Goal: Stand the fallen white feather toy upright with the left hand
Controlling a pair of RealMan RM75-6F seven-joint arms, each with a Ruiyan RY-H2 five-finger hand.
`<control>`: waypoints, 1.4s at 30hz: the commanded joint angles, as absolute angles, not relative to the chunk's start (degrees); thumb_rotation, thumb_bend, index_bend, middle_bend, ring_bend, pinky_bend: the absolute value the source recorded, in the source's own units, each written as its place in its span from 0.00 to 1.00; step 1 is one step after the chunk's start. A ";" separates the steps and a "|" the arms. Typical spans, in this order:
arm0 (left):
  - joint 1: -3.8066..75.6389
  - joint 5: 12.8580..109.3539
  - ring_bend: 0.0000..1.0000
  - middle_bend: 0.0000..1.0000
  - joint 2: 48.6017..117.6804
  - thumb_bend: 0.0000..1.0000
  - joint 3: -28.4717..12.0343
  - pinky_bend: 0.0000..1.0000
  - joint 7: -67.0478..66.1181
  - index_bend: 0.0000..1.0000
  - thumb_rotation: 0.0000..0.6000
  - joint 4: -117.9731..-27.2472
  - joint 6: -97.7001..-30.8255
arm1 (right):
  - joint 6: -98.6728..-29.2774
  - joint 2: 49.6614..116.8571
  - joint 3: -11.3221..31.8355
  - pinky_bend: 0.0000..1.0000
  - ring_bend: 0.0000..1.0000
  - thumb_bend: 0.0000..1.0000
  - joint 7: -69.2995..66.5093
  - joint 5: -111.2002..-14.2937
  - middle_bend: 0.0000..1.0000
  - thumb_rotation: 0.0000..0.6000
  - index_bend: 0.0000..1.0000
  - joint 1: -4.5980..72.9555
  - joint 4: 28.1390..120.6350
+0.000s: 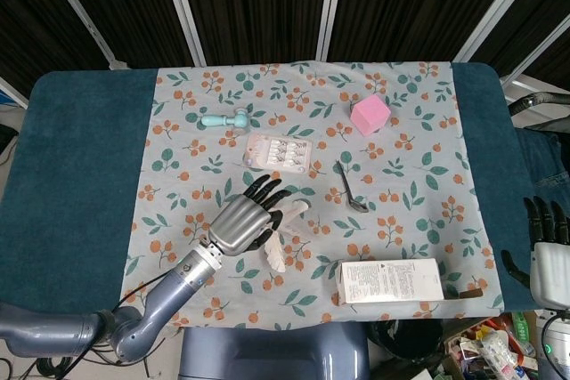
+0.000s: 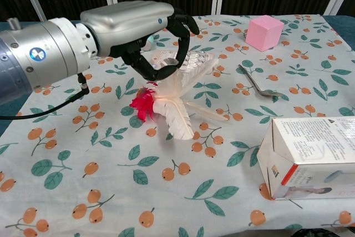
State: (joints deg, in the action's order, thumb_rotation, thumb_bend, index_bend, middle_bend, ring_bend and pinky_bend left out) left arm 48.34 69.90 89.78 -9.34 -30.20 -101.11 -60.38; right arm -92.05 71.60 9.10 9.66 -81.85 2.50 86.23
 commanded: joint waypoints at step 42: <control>43.14 71.25 0.00 0.14 76.33 0.42 -8.97 0.00 -20.81 0.46 1.00 -101.57 -61.31 | -91.49 72.17 8.87 0.13 0.02 0.16 10.66 -81.79 0.06 1.00 0.00 2.76 85.82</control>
State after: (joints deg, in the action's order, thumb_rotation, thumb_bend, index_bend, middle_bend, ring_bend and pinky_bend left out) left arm 43.25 71.11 76.55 -8.96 -20.92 -101.49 -61.22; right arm -91.49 72.17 8.87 10.67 -81.79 2.76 85.83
